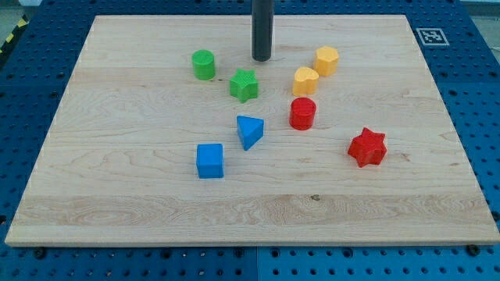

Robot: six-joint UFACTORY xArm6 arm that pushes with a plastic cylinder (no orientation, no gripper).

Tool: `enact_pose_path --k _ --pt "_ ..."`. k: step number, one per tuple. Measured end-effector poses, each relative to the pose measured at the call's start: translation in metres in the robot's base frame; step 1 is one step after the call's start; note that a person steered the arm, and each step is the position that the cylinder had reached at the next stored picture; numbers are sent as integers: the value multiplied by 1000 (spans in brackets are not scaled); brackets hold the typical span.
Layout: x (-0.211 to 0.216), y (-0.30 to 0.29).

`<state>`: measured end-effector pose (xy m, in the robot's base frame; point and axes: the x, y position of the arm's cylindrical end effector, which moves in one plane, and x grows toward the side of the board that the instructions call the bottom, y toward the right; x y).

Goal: Slide green circle a bit right

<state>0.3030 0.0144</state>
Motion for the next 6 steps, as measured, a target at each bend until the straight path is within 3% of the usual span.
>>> enact_pose_path --k 1,2,3,4,6 --pt "-26 -40" --pt "-29 -123" --pt "0 -157" --pt "51 -157" --pt "39 -143"
